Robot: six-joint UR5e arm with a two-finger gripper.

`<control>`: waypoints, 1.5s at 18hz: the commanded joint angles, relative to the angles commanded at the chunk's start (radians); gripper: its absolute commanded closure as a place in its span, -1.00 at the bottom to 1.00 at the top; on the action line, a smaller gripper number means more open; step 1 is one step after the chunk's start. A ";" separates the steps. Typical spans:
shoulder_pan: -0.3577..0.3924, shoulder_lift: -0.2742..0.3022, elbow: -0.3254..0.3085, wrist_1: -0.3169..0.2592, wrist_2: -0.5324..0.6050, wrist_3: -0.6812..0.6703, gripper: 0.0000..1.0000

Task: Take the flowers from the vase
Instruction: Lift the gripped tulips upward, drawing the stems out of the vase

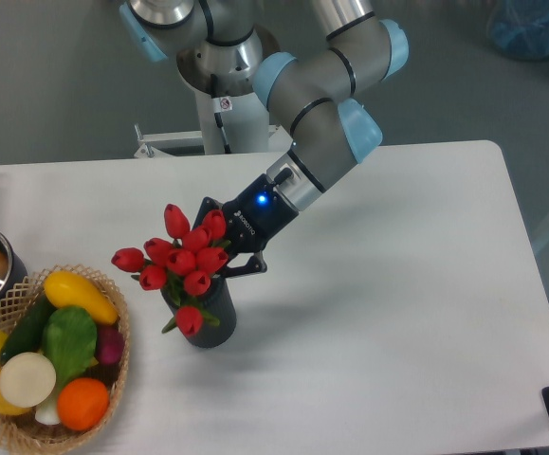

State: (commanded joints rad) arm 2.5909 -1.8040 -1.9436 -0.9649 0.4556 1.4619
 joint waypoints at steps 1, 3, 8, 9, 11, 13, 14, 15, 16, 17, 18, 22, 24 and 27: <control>0.002 0.000 0.003 0.000 -0.005 0.000 0.43; 0.008 0.000 0.005 0.000 -0.009 0.000 0.44; 0.025 0.011 0.012 0.000 -0.032 -0.008 0.43; 0.026 0.015 0.015 0.000 -0.037 -0.008 0.44; 0.028 0.017 0.026 -0.002 -0.052 -0.017 0.44; 0.031 0.025 0.028 0.000 -0.055 -0.034 0.44; 0.032 0.031 0.028 0.000 -0.058 -0.035 0.44; 0.035 0.035 0.028 0.000 -0.069 -0.037 0.44; 0.041 0.038 0.028 0.000 -0.081 -0.038 0.44; 0.051 0.046 0.028 0.000 -0.093 -0.041 0.44; 0.055 0.052 0.028 0.000 -0.104 -0.043 0.44; 0.063 0.067 0.028 -0.002 -0.109 -0.057 0.44; 0.061 0.075 0.026 -0.002 -0.109 -0.067 0.44; 0.060 0.087 0.028 -0.002 -0.127 -0.080 0.44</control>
State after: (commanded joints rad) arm 2.6507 -1.7166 -1.9159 -0.9664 0.3283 1.3821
